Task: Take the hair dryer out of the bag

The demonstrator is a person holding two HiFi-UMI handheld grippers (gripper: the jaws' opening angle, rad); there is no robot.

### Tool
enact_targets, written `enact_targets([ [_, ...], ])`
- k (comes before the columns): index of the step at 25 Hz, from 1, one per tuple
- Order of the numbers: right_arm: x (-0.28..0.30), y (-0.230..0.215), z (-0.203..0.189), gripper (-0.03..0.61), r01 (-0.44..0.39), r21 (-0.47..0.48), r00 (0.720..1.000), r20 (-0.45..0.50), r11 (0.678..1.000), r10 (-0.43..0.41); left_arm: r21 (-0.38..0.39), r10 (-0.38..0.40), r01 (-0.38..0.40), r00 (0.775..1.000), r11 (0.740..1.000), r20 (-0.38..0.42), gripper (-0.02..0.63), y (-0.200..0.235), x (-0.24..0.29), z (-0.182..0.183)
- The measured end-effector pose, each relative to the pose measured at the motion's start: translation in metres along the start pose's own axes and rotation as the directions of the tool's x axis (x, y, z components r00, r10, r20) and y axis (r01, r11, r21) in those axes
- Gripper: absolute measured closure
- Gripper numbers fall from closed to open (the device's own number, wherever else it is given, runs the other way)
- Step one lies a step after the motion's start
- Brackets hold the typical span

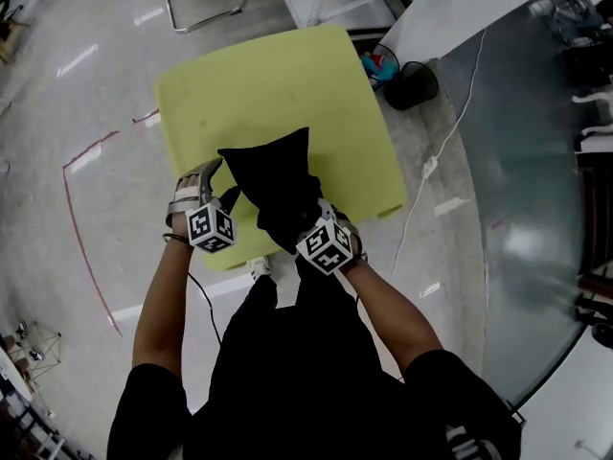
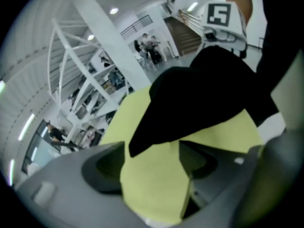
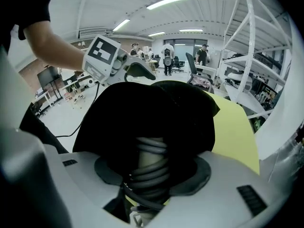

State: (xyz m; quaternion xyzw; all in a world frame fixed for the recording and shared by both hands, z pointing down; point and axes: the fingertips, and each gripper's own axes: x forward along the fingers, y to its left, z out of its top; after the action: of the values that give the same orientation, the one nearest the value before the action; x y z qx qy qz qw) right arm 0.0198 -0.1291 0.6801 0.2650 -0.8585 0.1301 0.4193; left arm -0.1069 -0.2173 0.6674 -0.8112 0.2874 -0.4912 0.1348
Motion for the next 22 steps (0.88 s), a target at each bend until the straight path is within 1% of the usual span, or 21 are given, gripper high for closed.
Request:
enact_targets([
  [2,-0.005,0.001,0.002,0.367,0.000,-0.020,1.000,0.005,1.000,0.000,0.103,0.007,-0.006,1.000,0.995,-0.008,0.261,0.003,0.004,0.005],
  [4,-0.010,0.001,0.005,0.367,0.002,-0.038,1.000,0.011,0.999,-0.001,0.208,0.008,-0.006,1.000,0.978,-0.010,0.262,0.002,0.006,0.012],
  [5,-0.013,0.001,0.006,0.367,0.003,-0.045,1.000,0.014,0.999,-0.002,0.251,0.010,-0.009,1.000,0.968,-0.003,0.262,0.001,0.006,0.017],
  [6,-0.014,0.001,0.007,0.367,0.004,-0.048,1.000,0.016,0.999,-0.004,0.281,0.015,-0.018,1.000,0.959,0.012,0.277,0.001,0.005,0.022],
  [7,-0.015,0.001,0.008,0.367,0.006,-0.047,1.000,0.019,0.999,-0.006,0.295,0.028,-0.036,0.999,0.955,0.032,0.383,0.002,0.003,0.028],
  [8,-0.016,0.001,0.008,0.367,0.009,-0.043,1.000,0.022,0.999,-0.008,0.294,0.044,-0.057,0.998,0.954,0.052,0.513,0.004,0.001,0.034],
  [9,-0.016,0.000,0.009,0.367,0.011,-0.037,1.000,0.024,0.999,-0.010,0.282,0.053,-0.069,0.997,0.957,0.064,0.597,0.006,-0.001,0.038],
  [11,-0.018,-0.001,0.009,0.367,0.012,-0.024,1.000,0.028,1.000,-0.011,0.255,0.045,-0.058,0.997,0.965,0.055,0.598,0.006,-0.001,0.038],
  [14,-0.020,0.000,0.009,0.367,0.004,-0.014,0.999,0.031,1.000,-0.004,0.234,0.042,-0.044,0.999,0.971,0.013,0.598,0.010,0.003,0.029],
  [16,-0.022,0.003,0.009,0.365,-0.004,-0.007,1.000,0.030,1.000,0.005,0.211,0.062,-0.058,0.998,0.976,-0.013,0.598,0.019,0.003,0.022],
  [22,-0.029,0.014,-0.001,0.366,-0.030,0.003,0.999,0.026,1.000,0.030,0.112,0.123,-0.113,0.989,0.987,-0.085,0.598,0.051,0.002,-0.001],
])
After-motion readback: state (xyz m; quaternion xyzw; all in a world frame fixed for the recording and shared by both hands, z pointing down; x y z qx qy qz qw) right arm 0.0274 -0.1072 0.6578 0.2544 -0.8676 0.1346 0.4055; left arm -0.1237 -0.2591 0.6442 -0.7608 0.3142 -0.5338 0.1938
